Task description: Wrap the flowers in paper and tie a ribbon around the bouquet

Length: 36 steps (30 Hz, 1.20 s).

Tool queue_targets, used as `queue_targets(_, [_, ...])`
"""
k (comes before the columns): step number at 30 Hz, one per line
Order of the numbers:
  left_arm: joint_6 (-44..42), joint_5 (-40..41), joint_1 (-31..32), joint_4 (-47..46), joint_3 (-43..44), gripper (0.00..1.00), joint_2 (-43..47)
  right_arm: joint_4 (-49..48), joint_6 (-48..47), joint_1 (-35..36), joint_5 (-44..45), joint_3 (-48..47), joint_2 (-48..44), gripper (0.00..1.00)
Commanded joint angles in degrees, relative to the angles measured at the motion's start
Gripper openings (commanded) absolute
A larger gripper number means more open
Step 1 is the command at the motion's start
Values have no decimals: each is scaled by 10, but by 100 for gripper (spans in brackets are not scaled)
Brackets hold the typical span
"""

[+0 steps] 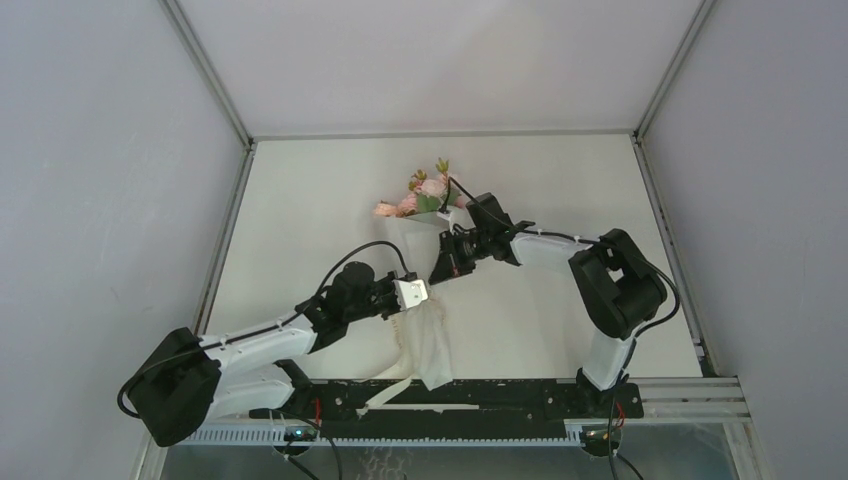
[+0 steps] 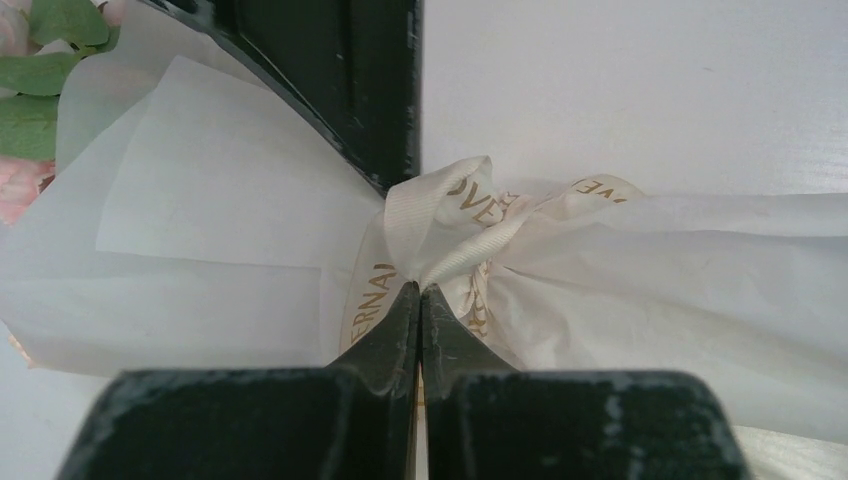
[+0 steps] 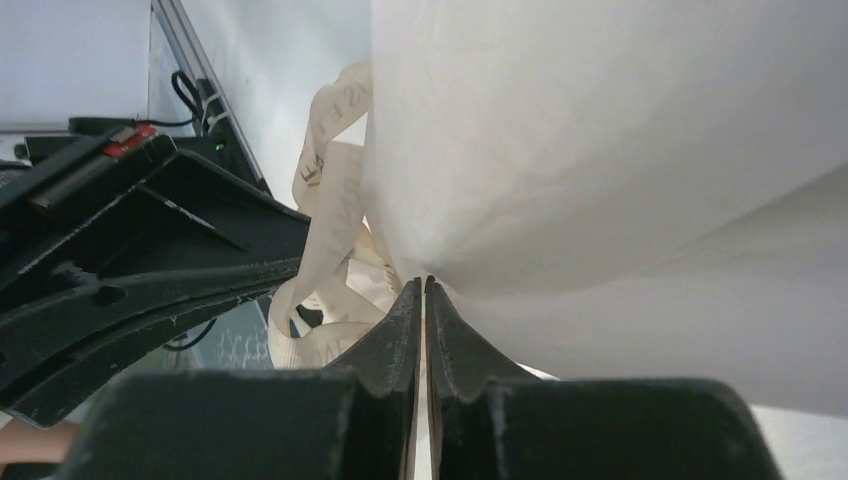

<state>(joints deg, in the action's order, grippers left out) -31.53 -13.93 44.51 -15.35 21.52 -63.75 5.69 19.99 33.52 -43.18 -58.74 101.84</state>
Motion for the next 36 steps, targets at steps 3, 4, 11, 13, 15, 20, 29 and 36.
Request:
queue_targets(3, [-11, -12, 3, -26, 9, 3, -3, -16, -41, 21, -87, -25, 11, 10])
queue_targets(4, [-11, -12, 2, -26, 8, 3, -4, -26, -39, 22, -100, -25, 13, 11])
queue_targets(11, [-11, -13, 2, -25, 7, 5, 2, -82, -33, 26, -146, -25, 23, 15])
queue_targets(13, [-10, -11, 2, -26, 6, 5, 4, -81, -39, 28, -153, -24, 22, 17])
queue_targets(15, [-10, -11, 2, -26, 6, 5, 5, -79, -45, 31, -158, -24, 21, 20])
queue_targets(20, [-10, -12, 2, -30, 2, 6, 10, -112, -39, 32, -158, 4, 1, 31])
queue_targets(29, [-9, -9, 2, -34, -1, 6, 13, -121, -29, 46, -118, 7, 11, 33])
queue_targets(36, [-7, -5, 1, -38, -2, 6, 13, -90, -50, 48, -86, 7, 17, 33])
